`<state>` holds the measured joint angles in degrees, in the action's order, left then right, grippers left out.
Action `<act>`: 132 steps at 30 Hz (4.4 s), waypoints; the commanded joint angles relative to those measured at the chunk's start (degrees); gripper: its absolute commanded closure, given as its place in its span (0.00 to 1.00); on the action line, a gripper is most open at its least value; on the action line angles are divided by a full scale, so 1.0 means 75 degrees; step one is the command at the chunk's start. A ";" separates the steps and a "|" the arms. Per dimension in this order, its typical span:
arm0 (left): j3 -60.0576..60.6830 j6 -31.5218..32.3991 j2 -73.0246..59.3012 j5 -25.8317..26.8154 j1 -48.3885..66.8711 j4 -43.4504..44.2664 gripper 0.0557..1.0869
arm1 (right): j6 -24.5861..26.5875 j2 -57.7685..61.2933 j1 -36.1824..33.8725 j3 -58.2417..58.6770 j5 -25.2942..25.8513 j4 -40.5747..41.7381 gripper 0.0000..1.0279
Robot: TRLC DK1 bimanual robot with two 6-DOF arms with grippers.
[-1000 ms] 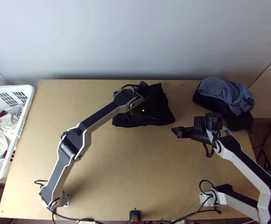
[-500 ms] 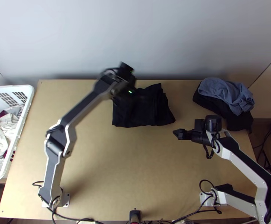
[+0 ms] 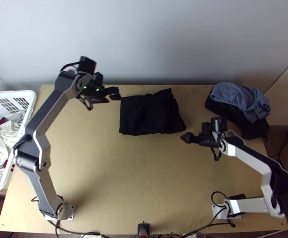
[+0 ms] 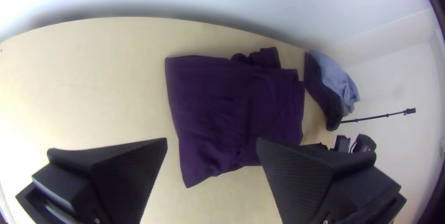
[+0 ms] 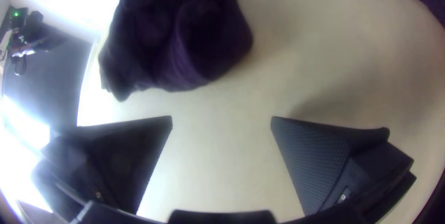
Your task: Fold the t-shirt
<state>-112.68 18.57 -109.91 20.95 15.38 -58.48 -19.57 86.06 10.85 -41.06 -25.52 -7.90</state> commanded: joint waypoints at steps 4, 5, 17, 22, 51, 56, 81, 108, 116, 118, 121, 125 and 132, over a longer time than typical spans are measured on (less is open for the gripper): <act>0.1513 -0.0483 0.1107 -0.0075 -0.0738 0.0297 0.08 | -0.0965 0.1404 0.0182 -0.1334 -0.0336 0.0714 0.04; 0.1595 -0.0483 0.1190 -0.0075 -0.0749 0.0332 0.08 | -0.1152 0.1463 0.0194 -0.1428 -0.0348 0.0819 0.04; 0.2099 -0.0554 0.1623 -0.0075 -0.0738 0.0578 0.08 | -0.2500 0.2084 0.0440 -0.1920 -0.0828 0.2143 0.04; 0.2345 -0.0554 0.1729 -0.0133 -0.0726 0.0719 0.08 | -0.2711 0.2435 0.0862 -0.2365 -0.0969 0.2155 0.04; 0.3024 -0.0460 0.2033 -0.0203 -0.0796 0.1024 0.09 | -0.1515 0.2388 0.1166 -0.3959 -0.0078 0.0339 0.97; 0.3224 -0.0437 0.2162 -0.0215 -0.0820 0.1024 0.08 | -0.1340 0.1580 0.0897 -0.4123 0.0227 0.0081 0.97; 0.4524 -0.0331 0.2865 -0.0203 -0.0773 0.1446 0.08 | -0.1480 0.2459 -0.1740 -0.9373 0.0684 -0.0786 0.97; 0.5509 -0.0226 0.3381 -0.0203 -0.0796 0.1856 0.08 | -0.0367 0.2388 -0.4283 -0.8483 0.0156 -0.1302 0.97; 0.5896 -0.0425 0.3568 -0.0203 -0.1101 0.1996 0.08 | 0.0172 0.1814 -0.4576 -0.6315 0.0121 -0.0318 0.97; 0.5954 -0.0519 0.3592 -0.0203 -0.1230 0.1996 0.08 | 0.0289 0.1486 -0.4541 -0.5799 0.0063 -0.0318 0.97; 0.6001 -0.0589 0.3592 -0.0192 -0.1300 0.1996 0.08 | 0.0582 0.0947 -0.4341 -0.4885 -0.0008 -0.0306 0.97; 0.6048 -0.0566 0.3627 -0.0145 -0.1265 0.2008 0.08 | 0.0700 0.0748 -0.4306 -0.3854 0.0004 0.0034 0.97; 0.6106 -0.0612 0.3826 -0.0133 -0.1347 0.2008 0.08 | 0.1215 0.0642 -0.4388 -0.2565 -0.0008 0.0386 0.97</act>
<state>-67.51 14.46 -82.41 19.86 6.02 -43.53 -13.30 92.01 -21.50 -70.26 -25.50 -7.77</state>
